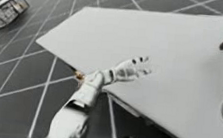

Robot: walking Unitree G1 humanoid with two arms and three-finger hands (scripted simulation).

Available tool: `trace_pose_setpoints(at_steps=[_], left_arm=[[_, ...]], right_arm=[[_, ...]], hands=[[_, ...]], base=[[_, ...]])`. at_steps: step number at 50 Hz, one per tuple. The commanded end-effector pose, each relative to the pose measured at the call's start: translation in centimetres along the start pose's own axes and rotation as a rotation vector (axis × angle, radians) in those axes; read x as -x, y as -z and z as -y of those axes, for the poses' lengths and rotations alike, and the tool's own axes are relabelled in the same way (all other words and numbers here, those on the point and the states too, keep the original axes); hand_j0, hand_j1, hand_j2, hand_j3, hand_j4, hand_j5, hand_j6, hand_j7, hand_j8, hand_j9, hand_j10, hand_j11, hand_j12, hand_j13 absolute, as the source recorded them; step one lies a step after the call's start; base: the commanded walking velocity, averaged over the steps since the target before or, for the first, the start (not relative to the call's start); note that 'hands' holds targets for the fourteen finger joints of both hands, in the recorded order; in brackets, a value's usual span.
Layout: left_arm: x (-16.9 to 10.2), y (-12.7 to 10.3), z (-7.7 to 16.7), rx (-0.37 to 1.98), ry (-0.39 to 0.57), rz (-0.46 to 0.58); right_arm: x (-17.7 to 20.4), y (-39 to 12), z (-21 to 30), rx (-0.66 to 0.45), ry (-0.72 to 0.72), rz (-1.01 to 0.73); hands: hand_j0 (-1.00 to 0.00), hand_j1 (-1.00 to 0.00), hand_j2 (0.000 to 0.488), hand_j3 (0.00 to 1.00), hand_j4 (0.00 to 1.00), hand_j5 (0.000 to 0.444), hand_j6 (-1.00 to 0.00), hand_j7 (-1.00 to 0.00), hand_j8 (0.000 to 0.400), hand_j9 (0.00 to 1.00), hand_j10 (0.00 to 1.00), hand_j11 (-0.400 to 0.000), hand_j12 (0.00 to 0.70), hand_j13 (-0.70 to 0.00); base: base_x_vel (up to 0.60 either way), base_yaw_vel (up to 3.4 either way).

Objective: Pick up and drop off the object

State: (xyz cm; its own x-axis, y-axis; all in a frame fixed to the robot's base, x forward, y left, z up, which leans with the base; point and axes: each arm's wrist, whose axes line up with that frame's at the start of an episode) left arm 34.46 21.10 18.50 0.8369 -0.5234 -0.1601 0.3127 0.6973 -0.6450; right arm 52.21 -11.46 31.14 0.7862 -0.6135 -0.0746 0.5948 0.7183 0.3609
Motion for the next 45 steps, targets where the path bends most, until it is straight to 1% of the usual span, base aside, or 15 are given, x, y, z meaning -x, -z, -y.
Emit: trace_pose_setpoints(at_steps=[1, 5, 10, 17, 22, 27, 28, 29, 30, 31, 32, 33, 34, 40, 45], left_arm=[[-0.8, 0.1, 3.4, -0.037, 0.107, 0.000], [-0.8, 1.0, 6.7, -0.108, 0.181, -0.026], [-1.0, 1.5, 10.1, -0.182, 0.243, -0.055], [0.5, 2.6, 9.6, -0.181, 0.195, -0.051], [1.2, 4.6, 9.2, -0.188, 0.167, -0.071], [3.1, 6.5, 11.7, -0.230, 0.131, -0.062], [3.7, 7.4, 11.8, -0.227, 0.123, -0.058], [3.8, 7.3, 11.2, -0.222, 0.129, -0.055], [4.5, 7.2, 11.2, -0.200, 0.135, -0.039], [4.8, 7.6, 11.0, -0.196, 0.127, -0.033], [4.7, 7.7, 10.7, -0.187, 0.116, -0.022], [4.8, 8.1, 10.8, -0.186, 0.108, -0.030], [5.3, 8.2, 11.0, -0.171, 0.120, -0.008], [4.5, 8.4, 11.1, -0.133, 0.108, -0.023], [3.3, 7.5, 10.0, -0.091, 0.139, 0.004]], right_arm=[[-1.6, -13.3, 2.6, -0.011, 0.062, 0.240], [0.3, -25.0, 14.2, -0.084, 0.246, 0.411], [2.7, -28.2, 22.3, -0.157, 0.330, 0.459], [2.9, -26.4, 22.8, -0.154, 0.323, 0.432], [1.3, -21.5, 32.5, -0.226, 0.493, 0.324], [2.1, -15.7, 38.8, -0.265, 0.567, 0.205], [2.1, -14.8, 39.6, -0.252, 0.575, 0.217], [1.5, -15.3, 39.4, -0.231, 0.569, 0.180], [2.0, -15.0, 39.1, -0.224, 0.579, 0.178], [1.5, -15.4, 38.8, -0.201, 0.565, 0.175], [1.5, -15.4, 38.0, -0.192, 0.572, 0.168], [1.1, -15.4, 38.0, -0.174, 0.563, 0.162], [1.1, -15.3, 37.6, -0.162, 0.564, 0.142], [0.9, -14.0, 36.1, -0.037, 0.496, 0.114], [7.0, -9.6, 32.2, 0.151, 0.349, 0.164]], hands=[[0.00, 0.00, 0.000, 1.00, 1.00, 0.000, 0.00, 0.00, 0.000, 1.00, 1.00, -0.400, 0.000, -0.700], [0.00, 0.00, 0.000, 1.00, 1.00, 0.000, 0.00, 0.00, 0.000, 1.00, 1.00, -0.400, 0.000, -0.700], [0.00, 0.00, 0.000, 1.00, 1.00, 0.000, 0.00, 0.00, 0.000, 1.00, 1.00, -0.400, 0.000, -0.700], [0.00, 0.00, 0.000, 1.00, 1.00, 0.000, 0.00, 0.00, 0.000, 1.00, 1.00, -0.400, 0.000, -0.700], [0.00, 0.00, 0.000, 1.00, 1.00, 0.000, 0.00, 0.00, 0.000, 1.00, 1.00, -0.400, 0.000, -0.700], [0.00, 0.00, 0.000, 1.00, 1.00, 0.000, 0.00, 0.00, 0.000, 1.00, 1.00, -0.400, 0.000, -0.700], [0.00, 0.00, 0.000, 0.93, 1.00, 0.034, 0.00, 0.00, 0.000, 1.00, 1.00, -0.400, 0.000, -0.700], [0.00, 0.00, 0.000, 0.21, 0.98, 0.383, 0.00, 0.00, 0.000, 1.00, 1.00, -0.400, 0.000, -0.700], [0.00, 0.00, 0.000, 0.00, 0.19, 0.095, 0.00, 0.00, 0.000, 1.00, 1.00, -0.400, 0.000, -0.700], [0.00, 0.00, 0.000, 0.00, 0.00, 0.000, 0.00, 0.00, 0.000, 0.93, 1.00, -0.400, 0.000, -0.700], [0.00, 0.00, 0.000, 0.00, 0.00, 0.000, 0.00, 0.00, 0.000, 0.21, 0.98, -0.391, 0.000, -0.684], [0.00, 0.00, 0.000, 0.00, 0.00, 0.000, 0.00, 0.00, 0.000, 0.00, 0.19, -0.076, 0.000, -0.133], [0.00, 0.00, 0.000, 0.00, 0.00, 0.000, 0.00, 0.00, 0.000, 0.00, 0.00, 0.000, 0.000, 0.000], [0.00, 0.00, 0.000, 0.00, 0.00, 0.000, 0.00, 0.00, 0.000, 0.00, 0.00, 0.000, 0.000, 0.000], [0.00, 0.00, 0.000, 0.00, 0.00, 0.000, 0.00, 0.00, 0.000, 0.00, 0.00, 0.000, 0.000, 0.000]], base=[[0.00, -0.28], [0.00, -0.34], [0.00, -0.45], [0.00, -0.41], [0.00, -0.33], [0.00, -0.29], [0.00, -0.27], [0.00, -0.27], [0.00, -0.26], [0.00, -0.24], [0.00, -0.22], [0.00, -0.19], [0.00, -0.17], [0.00, -0.10], [0.00, -0.10]])
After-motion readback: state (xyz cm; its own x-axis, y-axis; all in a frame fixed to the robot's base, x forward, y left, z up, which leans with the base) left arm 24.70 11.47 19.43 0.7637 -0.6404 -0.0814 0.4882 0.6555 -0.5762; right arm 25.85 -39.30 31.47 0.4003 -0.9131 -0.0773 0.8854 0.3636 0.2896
